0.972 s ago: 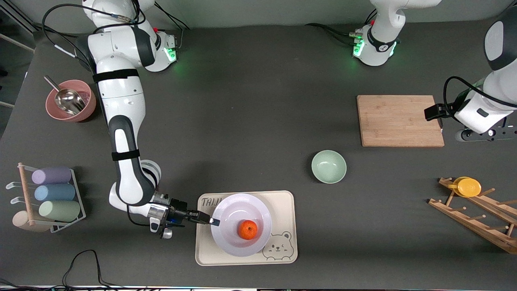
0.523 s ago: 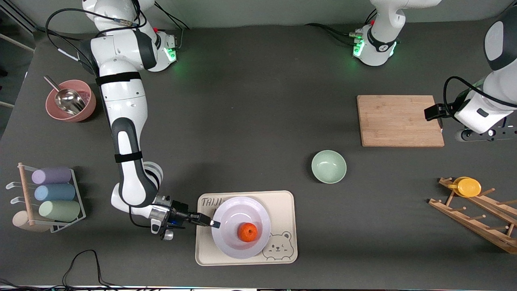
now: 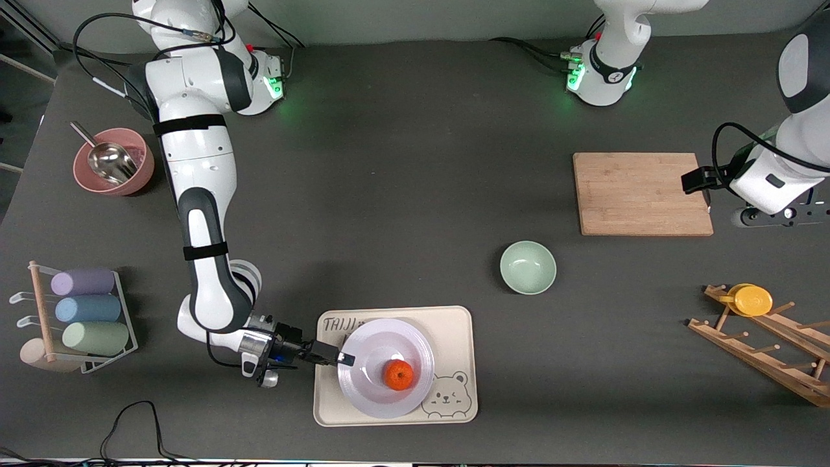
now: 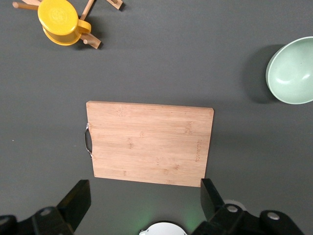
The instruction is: Place orange and plate with both arms
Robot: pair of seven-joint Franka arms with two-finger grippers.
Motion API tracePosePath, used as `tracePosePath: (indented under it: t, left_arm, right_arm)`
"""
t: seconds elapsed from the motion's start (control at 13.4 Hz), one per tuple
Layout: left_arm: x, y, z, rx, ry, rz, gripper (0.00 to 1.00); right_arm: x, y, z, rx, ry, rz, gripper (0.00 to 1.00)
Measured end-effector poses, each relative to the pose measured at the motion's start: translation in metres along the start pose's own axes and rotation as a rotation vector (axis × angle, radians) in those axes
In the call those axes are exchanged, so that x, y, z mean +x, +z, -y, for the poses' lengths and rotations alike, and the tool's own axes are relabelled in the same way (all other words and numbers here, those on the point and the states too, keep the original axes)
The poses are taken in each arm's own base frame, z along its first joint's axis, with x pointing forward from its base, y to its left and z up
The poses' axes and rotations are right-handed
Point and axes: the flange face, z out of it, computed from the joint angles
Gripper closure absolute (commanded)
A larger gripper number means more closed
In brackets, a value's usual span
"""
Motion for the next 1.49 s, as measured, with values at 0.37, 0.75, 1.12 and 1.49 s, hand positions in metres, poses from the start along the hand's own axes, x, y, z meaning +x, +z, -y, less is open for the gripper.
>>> tracePosePath:
  t: [0.37,0.75,1.12,1.49]
  left_arm:
    - [0.000,0.000,0.000,0.000,0.000,0.000,0.00]
    - [0.000,0.000,-0.001,0.000,0.001,0.001,0.00]
    - [0.000,0.000,-0.003,0.001,0.005,0.000,0.00]
    - [0.000,0.000,-0.004,0.001,0.007,-0.004,0.00]
  right_arm:
    - [0.005,-0.003,0.009,-0.103,-0.112,0.071,0.00]
    - [0.012,-0.008,0.028,-0.209,-0.244,0.147,0.00]
    - [0.025,-0.030,0.063,-0.345,-0.281,0.194,0.00]
    - [0.037,-0.095,0.126,-0.501,-0.145,0.264,0.00]
